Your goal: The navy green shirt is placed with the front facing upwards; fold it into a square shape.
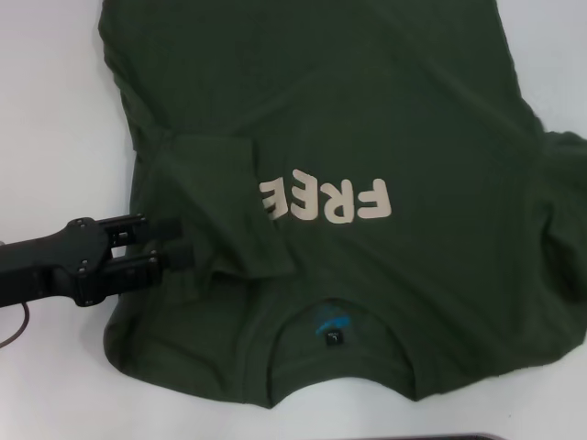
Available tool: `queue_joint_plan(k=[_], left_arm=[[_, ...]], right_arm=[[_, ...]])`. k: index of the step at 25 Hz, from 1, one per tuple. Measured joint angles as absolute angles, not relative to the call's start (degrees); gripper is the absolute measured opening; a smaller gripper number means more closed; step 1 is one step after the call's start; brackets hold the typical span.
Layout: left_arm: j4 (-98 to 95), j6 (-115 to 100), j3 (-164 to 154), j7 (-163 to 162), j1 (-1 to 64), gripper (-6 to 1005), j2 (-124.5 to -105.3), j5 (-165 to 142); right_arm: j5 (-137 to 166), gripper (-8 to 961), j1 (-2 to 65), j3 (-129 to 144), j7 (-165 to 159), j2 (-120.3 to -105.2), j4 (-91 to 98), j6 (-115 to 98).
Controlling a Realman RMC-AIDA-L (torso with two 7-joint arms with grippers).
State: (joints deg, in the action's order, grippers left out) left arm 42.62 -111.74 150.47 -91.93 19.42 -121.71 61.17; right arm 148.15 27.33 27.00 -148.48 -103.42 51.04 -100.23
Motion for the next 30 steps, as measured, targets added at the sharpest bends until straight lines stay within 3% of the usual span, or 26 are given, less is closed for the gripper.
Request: queue_joint_plan(k=[4, 11, 22, 30], left_arm=[[42.62, -111.66, 150.47, -91.94, 19.42, 611, -121.79, 61.17], [42.62, -111.55, 150.47, -91.93, 19.26, 610, -121.9, 61.17], [42.63, -111.41, 151.0, -91.93, 19.22, 610, -121.73, 61.17], [42.72, -111.35, 151.45, -91.93, 19.5, 609, -121.81, 61.17]], right_arm=[[147.84, 14, 27.22, 25.47, -148.55, -102.87, 51.3, -101.04], [147.6, 13, 28.92, 25.32, -147.41, -103.85, 51.11, -103.39], [137.54, 14, 29.89, 25.18, -147.56, -103.87, 50.92, -108.84], [136.73, 13, 33.14, 27.78, -145.16, -107.54, 44.24, -104.74]])
